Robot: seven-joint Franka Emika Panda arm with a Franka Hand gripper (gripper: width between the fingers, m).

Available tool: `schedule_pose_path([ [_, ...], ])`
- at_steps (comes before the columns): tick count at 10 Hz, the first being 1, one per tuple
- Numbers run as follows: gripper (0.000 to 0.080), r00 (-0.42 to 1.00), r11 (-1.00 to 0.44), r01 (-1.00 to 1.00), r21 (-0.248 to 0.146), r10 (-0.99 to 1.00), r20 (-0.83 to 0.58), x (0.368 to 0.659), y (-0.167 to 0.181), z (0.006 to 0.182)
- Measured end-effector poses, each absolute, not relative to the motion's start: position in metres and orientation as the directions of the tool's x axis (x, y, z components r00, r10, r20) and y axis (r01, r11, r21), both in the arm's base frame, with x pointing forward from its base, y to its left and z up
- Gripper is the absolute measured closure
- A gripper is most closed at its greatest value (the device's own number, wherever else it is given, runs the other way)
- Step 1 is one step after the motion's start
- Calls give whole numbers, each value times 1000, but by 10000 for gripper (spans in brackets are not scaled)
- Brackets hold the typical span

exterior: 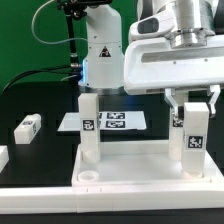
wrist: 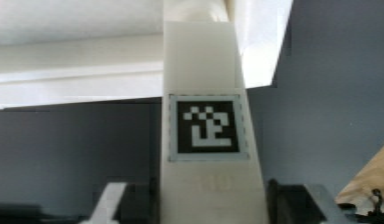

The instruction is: Assemble desk

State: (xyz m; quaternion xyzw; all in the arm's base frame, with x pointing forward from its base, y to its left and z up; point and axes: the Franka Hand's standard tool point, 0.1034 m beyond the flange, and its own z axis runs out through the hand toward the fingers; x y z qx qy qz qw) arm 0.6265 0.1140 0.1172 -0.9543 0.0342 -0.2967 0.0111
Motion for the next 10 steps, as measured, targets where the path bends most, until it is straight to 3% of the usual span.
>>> schedule_pose_path([
  [1,512,822,-997,-59,-41,-72,565,626,114,117],
  [2,332,822,-997,-59,-41,-71,565,626,114,117],
  [3,214,822,-997,-59,-41,-71,565,626,114,116],
  [6,153,823,-997,-59,-40,-71,564,626,114,116],
  [10,151,825,-998,-57,-39,-70,560,627,113,117],
])
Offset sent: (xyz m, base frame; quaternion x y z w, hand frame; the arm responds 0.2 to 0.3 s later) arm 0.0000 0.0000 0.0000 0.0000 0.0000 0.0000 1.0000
